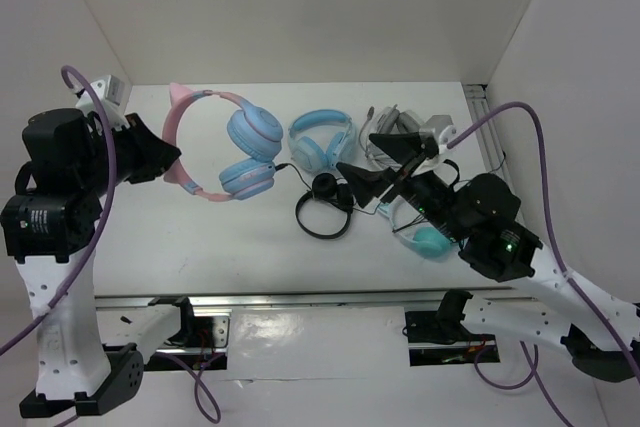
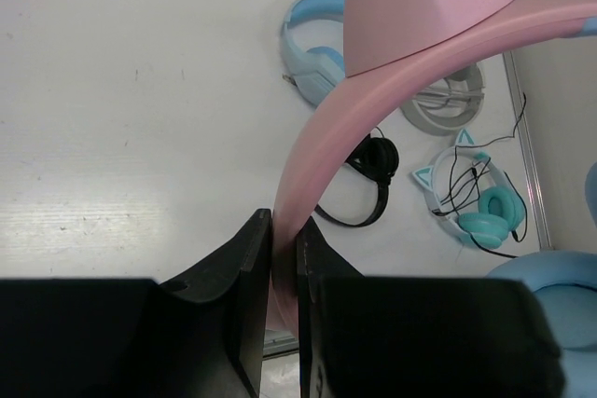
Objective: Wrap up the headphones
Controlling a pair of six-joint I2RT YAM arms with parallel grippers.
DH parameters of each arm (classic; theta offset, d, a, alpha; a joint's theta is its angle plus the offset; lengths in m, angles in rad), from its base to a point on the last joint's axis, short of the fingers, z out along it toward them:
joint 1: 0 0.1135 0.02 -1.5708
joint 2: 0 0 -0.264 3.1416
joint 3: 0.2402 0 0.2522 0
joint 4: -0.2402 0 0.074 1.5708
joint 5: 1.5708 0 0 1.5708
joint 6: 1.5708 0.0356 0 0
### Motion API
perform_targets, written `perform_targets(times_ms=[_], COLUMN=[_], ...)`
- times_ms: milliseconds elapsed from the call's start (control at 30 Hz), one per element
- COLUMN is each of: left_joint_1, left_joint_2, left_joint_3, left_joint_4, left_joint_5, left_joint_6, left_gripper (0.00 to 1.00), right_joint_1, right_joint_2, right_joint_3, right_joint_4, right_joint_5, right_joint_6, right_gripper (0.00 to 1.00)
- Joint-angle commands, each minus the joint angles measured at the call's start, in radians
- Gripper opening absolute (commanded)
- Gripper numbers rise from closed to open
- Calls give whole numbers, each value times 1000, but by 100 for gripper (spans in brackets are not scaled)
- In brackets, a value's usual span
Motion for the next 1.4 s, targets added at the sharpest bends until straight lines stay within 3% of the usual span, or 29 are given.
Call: perform_targets(times_ms=[0, 100, 233, 433, 500, 567, 700, 833, 1167, 1367], left_joint_1=[-3, -3, -3, -3, -3, -3, -3, -3, -22, -22], left_joint_2=[0, 22, 40, 40, 40, 30, 20, 20, -9, -9], left_joint_3=[3, 3, 42, 71, 71, 82, 137, 198, 256, 256], left_joint_4=[76, 97, 97, 97, 108, 118, 119, 119, 119, 128], left_joint_5=[17, 28, 39, 48, 48, 48, 20, 30, 82, 100], left_joint_6=[-45, -64, -74, -102, -114, -140, -185, -212, -260, -269], left_gripper=[0, 0, 0, 0, 0, 0, 0, 0, 0, 0], right_joint_1=[-3, -3, -3, -3, -3, -12, -53, -90, -138, -191], right_joint_2=[65, 144, 144, 233, 246, 247, 237, 202, 153, 209], right_joint_3=[60, 91, -7, 2, -7, -36, -80, -119, -173, -162], right_joint_4=[-58, -134, -42, -31, -4, 13, 50, 90, 148, 162], right_joint_5=[-186, -260, -251, -242, -221, -166, -165, -187, -242, -291], right_joint_6=[-62, -77, -86, -104, -113, -113, -92, -70, -52, -61], right_gripper=[89, 89, 89, 87, 72, 43, 35, 0, 1, 26])
